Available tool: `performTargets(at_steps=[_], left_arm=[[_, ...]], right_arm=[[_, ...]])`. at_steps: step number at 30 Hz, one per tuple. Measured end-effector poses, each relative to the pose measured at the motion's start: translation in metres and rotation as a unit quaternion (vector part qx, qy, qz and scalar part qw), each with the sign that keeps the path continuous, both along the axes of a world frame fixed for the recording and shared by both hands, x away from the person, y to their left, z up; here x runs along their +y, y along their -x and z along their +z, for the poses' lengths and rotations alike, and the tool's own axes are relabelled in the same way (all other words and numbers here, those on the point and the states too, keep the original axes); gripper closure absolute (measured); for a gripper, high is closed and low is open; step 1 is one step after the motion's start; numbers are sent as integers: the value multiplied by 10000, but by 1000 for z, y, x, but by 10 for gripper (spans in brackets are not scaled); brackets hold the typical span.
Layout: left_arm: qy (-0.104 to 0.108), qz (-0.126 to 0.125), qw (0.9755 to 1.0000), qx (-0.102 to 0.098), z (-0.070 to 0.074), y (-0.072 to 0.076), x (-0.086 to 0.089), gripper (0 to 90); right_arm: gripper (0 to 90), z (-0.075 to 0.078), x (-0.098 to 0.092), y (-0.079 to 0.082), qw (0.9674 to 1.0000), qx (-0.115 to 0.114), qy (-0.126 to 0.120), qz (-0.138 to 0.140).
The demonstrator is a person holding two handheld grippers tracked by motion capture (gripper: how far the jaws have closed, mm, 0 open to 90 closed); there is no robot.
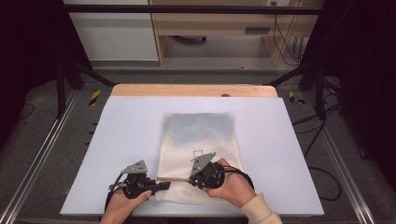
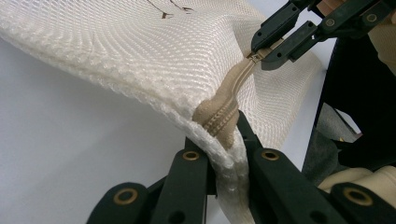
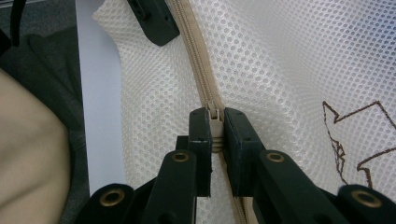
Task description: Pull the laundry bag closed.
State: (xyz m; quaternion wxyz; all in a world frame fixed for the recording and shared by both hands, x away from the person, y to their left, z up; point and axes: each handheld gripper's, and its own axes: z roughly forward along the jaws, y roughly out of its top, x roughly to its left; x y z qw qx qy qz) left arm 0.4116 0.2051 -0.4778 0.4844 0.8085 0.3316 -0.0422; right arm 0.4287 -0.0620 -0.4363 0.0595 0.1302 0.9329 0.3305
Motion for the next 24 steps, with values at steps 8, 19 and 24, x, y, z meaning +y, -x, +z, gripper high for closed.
performTargets(at_steps=[8,19,24], left_arm=[[-6,-3,10000,-17,0,0,0,859],[1,-11,10000,-17,0,0,-1,857],[4,-3,10000,-13,0,0,-1,857]], right_arm=[[822,0,-5,1,10000,20,-30,-53],[822,2,-11,1,9999,16,-18,-102],[822,3,-14,1,9999,5,-27,-139]])
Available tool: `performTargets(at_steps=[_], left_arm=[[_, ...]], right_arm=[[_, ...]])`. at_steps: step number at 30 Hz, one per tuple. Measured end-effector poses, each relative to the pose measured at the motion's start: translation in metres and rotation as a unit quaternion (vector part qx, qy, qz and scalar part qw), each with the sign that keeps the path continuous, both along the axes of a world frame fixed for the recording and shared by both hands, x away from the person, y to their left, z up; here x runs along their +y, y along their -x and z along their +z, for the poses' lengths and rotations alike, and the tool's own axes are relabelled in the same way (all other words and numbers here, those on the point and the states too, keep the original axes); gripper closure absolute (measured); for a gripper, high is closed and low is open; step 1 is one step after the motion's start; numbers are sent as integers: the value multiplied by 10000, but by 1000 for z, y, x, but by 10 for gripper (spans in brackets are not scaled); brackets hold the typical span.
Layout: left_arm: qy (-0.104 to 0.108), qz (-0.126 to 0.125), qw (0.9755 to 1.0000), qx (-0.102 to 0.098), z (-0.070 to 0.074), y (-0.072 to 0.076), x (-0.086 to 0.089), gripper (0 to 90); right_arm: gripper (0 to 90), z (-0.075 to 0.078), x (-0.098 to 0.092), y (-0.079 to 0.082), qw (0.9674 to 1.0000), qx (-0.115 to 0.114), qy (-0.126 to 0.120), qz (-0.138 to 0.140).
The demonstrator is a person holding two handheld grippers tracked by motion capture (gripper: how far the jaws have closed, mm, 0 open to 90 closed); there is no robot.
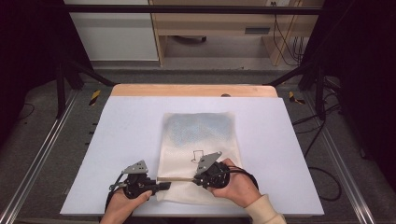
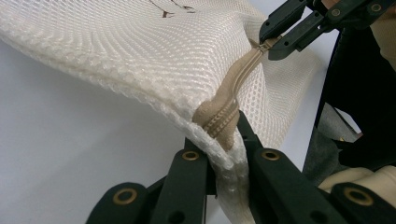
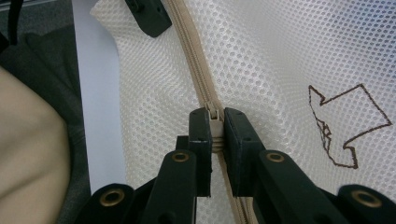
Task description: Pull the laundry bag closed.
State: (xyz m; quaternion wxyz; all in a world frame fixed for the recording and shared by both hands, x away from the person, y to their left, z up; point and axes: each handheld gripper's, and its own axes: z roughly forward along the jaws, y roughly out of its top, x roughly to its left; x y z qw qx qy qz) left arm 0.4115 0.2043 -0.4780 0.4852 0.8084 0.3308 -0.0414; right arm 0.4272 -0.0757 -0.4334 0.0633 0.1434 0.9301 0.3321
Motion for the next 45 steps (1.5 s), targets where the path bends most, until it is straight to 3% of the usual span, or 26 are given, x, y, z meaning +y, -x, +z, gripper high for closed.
performTargets(at_steps=[45], left_arm=[[0,-8,10000,-11,0,0,0,857]], right_arm=[[822,2,-22,2,9998,-1,-32,-195]])
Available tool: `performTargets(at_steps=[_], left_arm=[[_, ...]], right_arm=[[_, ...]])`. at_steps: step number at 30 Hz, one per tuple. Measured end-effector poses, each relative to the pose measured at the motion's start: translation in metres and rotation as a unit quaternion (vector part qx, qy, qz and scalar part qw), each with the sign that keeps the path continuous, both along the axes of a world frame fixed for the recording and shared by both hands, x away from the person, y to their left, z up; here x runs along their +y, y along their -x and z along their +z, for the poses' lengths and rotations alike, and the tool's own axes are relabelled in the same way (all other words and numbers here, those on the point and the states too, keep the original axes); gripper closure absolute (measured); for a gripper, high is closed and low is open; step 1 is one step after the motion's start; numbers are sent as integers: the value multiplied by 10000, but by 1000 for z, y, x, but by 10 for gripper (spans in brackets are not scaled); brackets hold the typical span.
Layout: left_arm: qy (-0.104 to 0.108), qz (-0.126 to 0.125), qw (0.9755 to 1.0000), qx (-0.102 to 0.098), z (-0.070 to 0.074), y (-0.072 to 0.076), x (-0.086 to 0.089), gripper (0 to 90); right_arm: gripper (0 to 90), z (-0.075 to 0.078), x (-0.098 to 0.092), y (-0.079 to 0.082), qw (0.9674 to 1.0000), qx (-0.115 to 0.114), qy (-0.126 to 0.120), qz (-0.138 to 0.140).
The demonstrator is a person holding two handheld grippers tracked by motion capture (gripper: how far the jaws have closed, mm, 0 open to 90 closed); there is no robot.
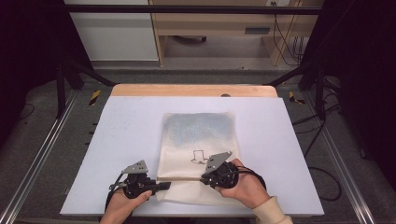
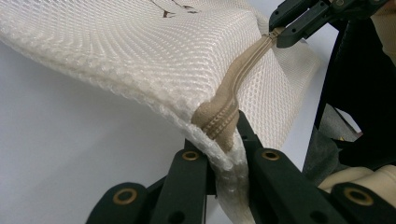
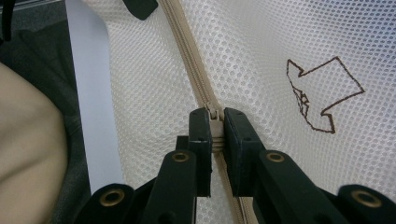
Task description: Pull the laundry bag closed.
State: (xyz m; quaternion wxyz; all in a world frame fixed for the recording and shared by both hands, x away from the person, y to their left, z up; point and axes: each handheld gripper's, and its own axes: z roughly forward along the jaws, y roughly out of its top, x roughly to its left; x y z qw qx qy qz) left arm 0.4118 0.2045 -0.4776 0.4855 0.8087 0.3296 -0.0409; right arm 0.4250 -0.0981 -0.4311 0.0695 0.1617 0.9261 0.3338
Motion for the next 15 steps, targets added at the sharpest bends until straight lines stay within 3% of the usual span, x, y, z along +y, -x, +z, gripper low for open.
performTargets(at_steps=[15], left_arm=[[6,-8,10000,1,0,0,-1,856]], right_arm=[[822,0,-4,1,10000,-9,-7,-12]])
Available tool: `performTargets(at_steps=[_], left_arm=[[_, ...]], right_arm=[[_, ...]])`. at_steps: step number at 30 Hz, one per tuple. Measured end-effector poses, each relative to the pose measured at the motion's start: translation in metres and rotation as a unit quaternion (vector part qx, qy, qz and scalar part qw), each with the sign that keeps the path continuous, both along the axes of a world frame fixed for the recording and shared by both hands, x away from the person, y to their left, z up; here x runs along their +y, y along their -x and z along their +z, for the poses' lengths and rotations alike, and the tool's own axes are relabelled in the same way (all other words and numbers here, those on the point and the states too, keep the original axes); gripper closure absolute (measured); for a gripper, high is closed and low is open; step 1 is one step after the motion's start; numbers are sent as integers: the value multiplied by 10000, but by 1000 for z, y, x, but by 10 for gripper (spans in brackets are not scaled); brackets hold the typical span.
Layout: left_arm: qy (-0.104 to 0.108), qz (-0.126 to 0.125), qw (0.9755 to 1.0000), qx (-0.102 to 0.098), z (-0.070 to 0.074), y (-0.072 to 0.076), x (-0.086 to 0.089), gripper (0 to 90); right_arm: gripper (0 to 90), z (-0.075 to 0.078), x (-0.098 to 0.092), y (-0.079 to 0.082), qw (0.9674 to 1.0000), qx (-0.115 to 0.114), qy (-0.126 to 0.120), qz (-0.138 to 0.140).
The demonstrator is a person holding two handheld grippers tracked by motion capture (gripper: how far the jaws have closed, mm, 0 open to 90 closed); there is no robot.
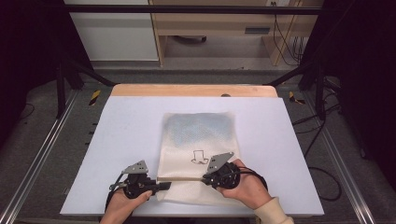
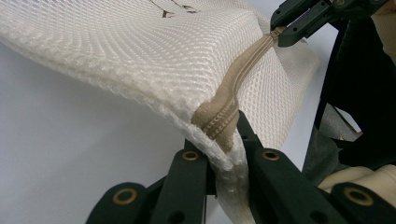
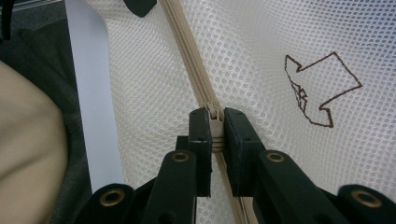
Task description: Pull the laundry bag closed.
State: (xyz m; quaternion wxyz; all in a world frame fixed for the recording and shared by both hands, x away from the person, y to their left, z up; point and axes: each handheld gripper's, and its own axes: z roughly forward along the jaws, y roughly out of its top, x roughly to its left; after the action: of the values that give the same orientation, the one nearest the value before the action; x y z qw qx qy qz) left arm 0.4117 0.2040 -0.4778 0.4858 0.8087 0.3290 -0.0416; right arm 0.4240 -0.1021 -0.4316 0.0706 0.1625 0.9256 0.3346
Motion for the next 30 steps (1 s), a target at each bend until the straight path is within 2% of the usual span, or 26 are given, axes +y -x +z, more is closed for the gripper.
performTargets(at_steps=[30], left_arm=[[2,-2,10000,-6,0,0,0,856]], right_arm=[[822,1,-13,2,9999,-7,-25,-142]])
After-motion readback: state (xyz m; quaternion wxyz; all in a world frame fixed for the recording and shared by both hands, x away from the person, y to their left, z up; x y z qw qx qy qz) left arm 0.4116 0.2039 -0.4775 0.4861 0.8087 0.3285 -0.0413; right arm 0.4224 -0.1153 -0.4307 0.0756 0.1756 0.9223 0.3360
